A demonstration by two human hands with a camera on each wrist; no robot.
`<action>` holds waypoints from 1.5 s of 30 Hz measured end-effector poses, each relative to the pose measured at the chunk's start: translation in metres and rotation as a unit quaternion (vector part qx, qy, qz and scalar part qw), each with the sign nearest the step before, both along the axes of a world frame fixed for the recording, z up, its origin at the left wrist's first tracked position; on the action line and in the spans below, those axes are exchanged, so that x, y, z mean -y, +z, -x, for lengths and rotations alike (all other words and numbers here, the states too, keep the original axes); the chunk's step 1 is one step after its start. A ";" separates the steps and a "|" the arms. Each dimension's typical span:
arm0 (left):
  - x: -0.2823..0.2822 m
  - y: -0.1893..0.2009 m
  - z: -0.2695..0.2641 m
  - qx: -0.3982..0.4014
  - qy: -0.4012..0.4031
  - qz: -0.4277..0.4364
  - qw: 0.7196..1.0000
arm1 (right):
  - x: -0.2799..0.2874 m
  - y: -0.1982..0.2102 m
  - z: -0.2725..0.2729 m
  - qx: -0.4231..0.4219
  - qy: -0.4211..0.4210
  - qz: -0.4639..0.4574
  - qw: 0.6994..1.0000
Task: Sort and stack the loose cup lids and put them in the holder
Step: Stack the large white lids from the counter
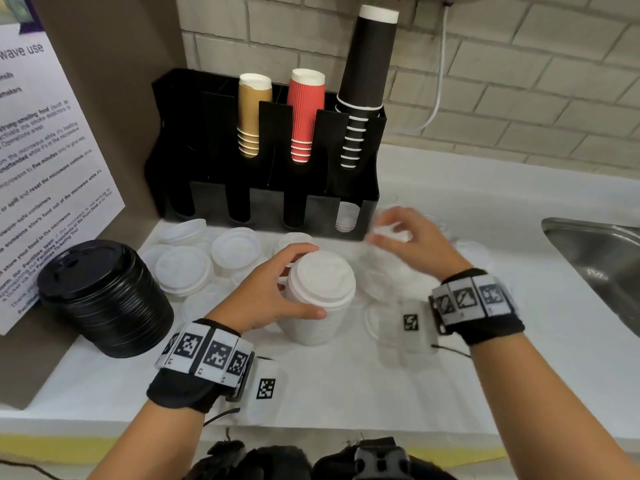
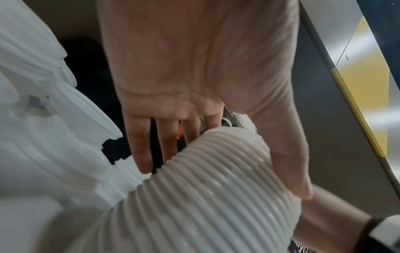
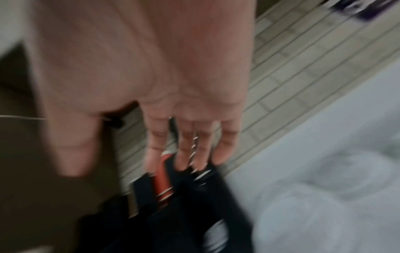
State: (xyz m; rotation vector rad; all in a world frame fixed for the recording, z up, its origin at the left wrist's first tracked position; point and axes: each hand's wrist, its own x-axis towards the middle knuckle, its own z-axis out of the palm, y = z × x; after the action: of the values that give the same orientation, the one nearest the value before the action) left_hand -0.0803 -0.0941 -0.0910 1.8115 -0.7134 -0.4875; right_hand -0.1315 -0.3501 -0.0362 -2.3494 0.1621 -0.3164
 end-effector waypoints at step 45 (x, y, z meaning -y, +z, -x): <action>-0.001 -0.005 0.002 -0.012 0.014 0.016 1.000 | -0.041 -0.008 0.035 -0.004 0.154 -0.038 0.987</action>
State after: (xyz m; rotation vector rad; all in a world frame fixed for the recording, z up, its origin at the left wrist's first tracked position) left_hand -0.0827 -0.0936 -0.0958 1.7812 -0.6739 -0.4766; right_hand -0.1667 -0.3092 -0.0442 -2.2583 -0.1817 -0.1468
